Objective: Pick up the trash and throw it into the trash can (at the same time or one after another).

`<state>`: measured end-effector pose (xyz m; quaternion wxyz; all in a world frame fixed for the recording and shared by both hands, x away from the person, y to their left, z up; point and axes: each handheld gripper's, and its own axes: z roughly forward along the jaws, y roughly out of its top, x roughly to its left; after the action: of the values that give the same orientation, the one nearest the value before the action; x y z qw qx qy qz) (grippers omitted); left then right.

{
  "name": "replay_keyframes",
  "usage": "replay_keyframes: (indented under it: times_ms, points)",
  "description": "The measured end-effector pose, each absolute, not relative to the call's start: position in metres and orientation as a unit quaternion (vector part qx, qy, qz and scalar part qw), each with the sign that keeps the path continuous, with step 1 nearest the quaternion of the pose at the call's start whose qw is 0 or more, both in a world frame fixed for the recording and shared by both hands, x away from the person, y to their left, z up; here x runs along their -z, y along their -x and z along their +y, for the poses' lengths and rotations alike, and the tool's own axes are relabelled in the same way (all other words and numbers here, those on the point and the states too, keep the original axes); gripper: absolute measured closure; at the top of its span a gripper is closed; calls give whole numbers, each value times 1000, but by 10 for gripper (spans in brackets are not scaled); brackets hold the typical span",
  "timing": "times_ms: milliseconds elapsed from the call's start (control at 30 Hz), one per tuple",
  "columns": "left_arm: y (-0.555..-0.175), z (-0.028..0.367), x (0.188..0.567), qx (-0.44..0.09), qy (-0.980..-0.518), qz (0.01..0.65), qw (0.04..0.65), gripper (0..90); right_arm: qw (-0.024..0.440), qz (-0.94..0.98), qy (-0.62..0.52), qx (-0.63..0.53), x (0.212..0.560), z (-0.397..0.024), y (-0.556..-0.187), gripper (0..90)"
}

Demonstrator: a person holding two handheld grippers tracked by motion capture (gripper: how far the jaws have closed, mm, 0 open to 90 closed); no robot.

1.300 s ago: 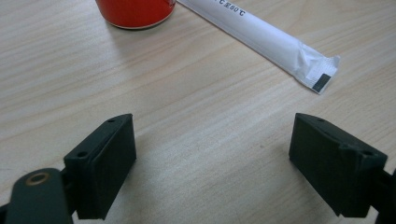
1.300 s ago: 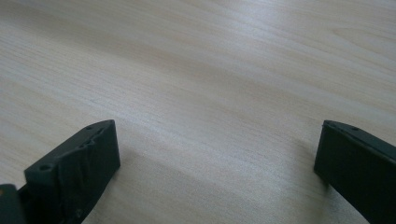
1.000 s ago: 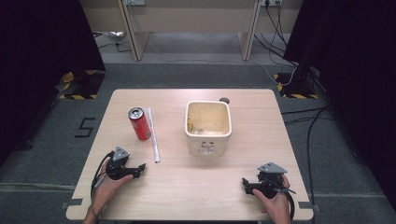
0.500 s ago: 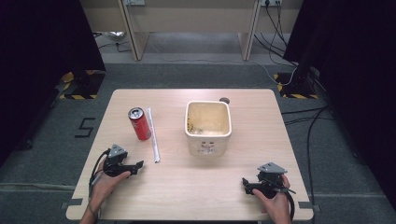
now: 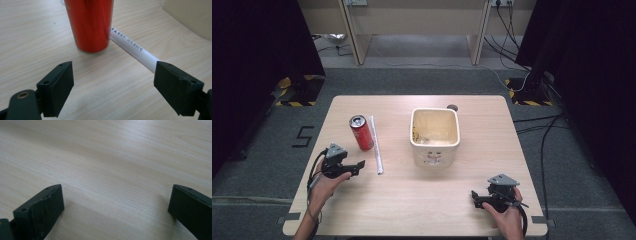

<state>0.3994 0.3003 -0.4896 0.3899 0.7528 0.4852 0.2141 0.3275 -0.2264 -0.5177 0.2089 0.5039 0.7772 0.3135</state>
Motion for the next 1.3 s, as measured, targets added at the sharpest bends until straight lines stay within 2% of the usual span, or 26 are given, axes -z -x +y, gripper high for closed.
replay_keyframes:
  times_ms: [1300]
  points:
    - [-443,296,467,-229,-736,486,411,159,209,777,-504,-313,518,-226,-328,2]
